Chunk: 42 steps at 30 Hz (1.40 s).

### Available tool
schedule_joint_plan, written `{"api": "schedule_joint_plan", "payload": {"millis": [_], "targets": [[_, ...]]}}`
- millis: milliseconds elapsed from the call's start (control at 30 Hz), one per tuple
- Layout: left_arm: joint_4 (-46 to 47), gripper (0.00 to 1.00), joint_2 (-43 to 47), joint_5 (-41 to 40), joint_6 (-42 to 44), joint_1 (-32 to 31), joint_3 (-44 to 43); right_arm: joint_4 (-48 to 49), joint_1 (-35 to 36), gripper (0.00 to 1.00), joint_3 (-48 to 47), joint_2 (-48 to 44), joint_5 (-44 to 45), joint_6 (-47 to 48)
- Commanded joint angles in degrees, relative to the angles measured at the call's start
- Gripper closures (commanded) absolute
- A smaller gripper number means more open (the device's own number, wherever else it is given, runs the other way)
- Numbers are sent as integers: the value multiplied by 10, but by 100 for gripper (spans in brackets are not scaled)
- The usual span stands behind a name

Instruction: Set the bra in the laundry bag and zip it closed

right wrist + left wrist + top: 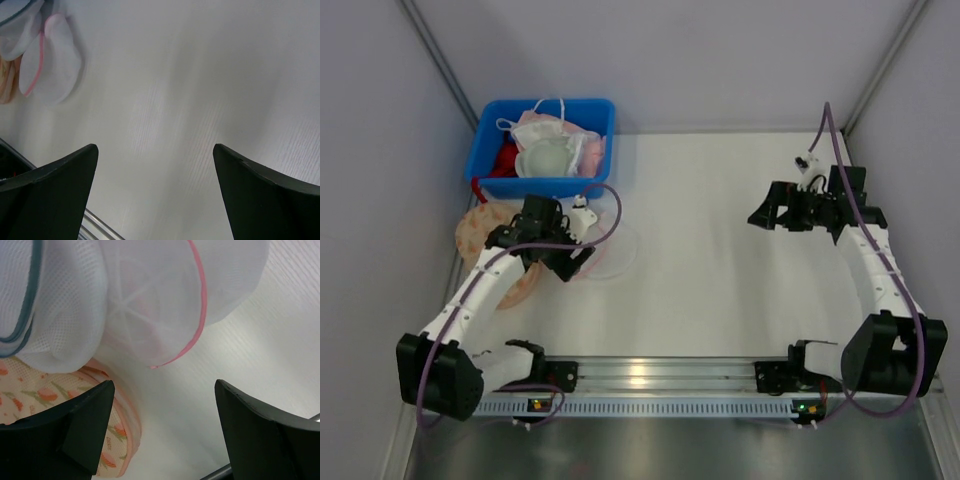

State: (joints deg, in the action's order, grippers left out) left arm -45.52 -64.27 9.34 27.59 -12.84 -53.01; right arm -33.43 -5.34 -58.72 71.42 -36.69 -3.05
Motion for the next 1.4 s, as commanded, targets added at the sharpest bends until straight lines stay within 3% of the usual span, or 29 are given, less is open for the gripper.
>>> {"api": "schedule_joint_plan", "payload": {"millis": [0, 200, 433, 567, 733, 1100, 1367], "targets": [[17, 15, -38, -34, 62, -41, -2, 27, 10, 1, 8, -3, -9, -4], [96, 22, -128, -107, 33, -110, 2, 14, 10, 1, 17, -19, 7, 7], [130, 25, -200, -152, -47, -181, -38, 6, 9, 1, 33, -36, 28, 17], [142, 32, -243, -213, -89, -212, -54, 6, 8, 1, 41, -46, 36, 19], [142, 35, -260, -231, -119, -216, -75, 4, 5, 1, 45, -51, 35, 20], [136, 33, -205, -230, -157, -243, -121, -15, 4, 1, 48, -59, 35, 24], [136, 35, -285, -323, -197, -274, -141, -8, 3, 0, 47, -51, 46, 24]]}}
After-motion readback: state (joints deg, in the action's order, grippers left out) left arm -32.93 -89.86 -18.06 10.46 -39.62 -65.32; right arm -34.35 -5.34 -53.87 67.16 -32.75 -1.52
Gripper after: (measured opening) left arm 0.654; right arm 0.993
